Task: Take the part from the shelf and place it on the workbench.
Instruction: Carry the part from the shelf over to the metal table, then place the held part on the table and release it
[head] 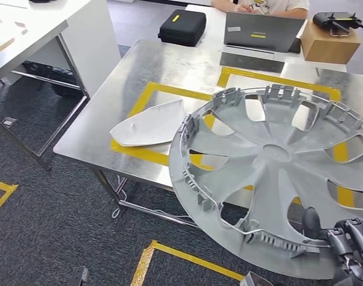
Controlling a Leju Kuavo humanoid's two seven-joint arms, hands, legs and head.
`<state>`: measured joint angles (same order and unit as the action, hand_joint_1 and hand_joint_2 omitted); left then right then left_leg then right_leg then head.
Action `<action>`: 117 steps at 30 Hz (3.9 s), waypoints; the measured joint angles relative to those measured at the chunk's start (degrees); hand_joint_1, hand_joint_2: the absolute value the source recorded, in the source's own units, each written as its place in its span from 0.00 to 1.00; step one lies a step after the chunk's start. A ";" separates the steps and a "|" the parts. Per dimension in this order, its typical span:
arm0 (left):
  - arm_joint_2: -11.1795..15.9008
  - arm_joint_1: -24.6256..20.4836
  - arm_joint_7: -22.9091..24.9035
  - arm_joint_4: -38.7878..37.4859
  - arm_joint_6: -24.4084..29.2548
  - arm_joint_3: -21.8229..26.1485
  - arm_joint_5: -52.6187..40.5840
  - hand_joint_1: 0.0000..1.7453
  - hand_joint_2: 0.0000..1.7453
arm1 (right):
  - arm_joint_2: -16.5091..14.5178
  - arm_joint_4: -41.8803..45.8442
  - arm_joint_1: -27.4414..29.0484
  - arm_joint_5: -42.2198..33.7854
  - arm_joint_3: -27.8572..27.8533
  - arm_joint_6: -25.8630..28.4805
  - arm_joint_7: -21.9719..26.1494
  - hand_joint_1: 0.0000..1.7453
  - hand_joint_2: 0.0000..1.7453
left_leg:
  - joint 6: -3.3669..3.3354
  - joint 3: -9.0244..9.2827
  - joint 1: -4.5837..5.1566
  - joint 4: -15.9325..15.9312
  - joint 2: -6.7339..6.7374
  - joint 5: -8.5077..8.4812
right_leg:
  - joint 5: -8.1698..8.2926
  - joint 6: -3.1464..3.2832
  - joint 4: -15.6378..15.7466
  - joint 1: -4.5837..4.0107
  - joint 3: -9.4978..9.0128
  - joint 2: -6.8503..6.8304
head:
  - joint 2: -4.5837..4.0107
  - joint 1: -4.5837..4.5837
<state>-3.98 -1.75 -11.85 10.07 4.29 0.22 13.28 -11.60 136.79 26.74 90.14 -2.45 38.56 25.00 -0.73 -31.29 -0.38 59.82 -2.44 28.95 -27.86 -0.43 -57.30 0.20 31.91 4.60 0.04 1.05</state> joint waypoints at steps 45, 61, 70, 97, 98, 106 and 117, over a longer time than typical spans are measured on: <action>0.13 -0.23 0.20 0.01 -0.85 0.17 -1.32 0.00 1.00 | -0.16 -0.84 -0.78 0.02 -0.40 0.00 2.85 1.00 1.00 | 0.02 0.33 0.69 -1.98 2.57 -0.08 | 0.40 -0.92 0.06 0.15 0.57 -3.22 | 0.00 0.34; 0.13 -0.24 0.20 0.01 -0.86 0.17 -1.32 0.00 1.00 | -0.16 -0.84 -0.80 0.02 -0.66 0.00 2.85 1.00 1.00 | 0.04 0.32 0.42 -1.98 2.57 -0.09 | 0.37 -0.90 -0.03 -0.07 0.65 -3.22 | 0.00 0.32; 0.13 -0.24 0.20 0.01 -0.86 0.17 -1.32 0.00 1.00 | -0.16 -0.84 -0.80 0.02 -0.85 0.00 2.85 1.00 1.00 | 0.05 0.31 0.40 -1.98 2.57 -0.10 | 0.37 -0.90 -0.04 -0.07 0.65 -3.22 | 0.00 0.34; -0.13 -0.28 0.92 0.01 -1.35 0.15 -1.32 0.00 1.00 | -0.14 -0.84 -0.55 0.02 -0.87 0.00 1.15 1.00 1.00 | -1.59 0.34 0.15 -3.16 2.91 -1.19 | -2.53 -2.24 -4.30 0.43 3.12 -3.78 | 0.00 0.51; -0.18 -0.26 0.92 0.01 -1.35 0.15 -1.32 0.00 1.00 | -0.14 -0.84 -0.55 0.01 -0.87 0.00 1.14 1.00 1.00 | -1.68 0.27 0.12 -3.22 2.97 -1.24 | -4.43 -2.43 -7.72 0.52 4.60 -3.97 | 0.00 0.61; -0.34 -0.19 0.92 0.01 -1.38 0.14 -1.47 0.00 1.00 | -0.12 -1.10 -0.61 -0.01 -0.85 0.00 1.08 1.00 1.00 | -0.22 0.32 -0.39 -2.48 3.50 -0.64 | -1.16 -3.65 -3.00 1.50 1.04 -5.33 | 0.00 0.75; -0.31 -0.09 0.90 0.01 -1.38 0.09 -1.63 0.00 1.00 | -0.10 -1.36 -0.59 0.03 -0.62 0.00 0.98 1.00 1.00 | 1.50 -7.20 -0.45 14.71 3.24 7.27 | -1.01 -0.27 -0.66 0.61 -0.12 -4.05 | 0.00 0.26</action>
<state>-4.28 -1.84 -10.95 10.08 2.91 0.32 11.65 -11.69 135.43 26.15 90.18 -3.08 38.56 25.98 0.78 -38.50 -0.83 74.53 0.80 36.22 -28.87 -0.69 -57.95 0.81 31.78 0.55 0.04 1.32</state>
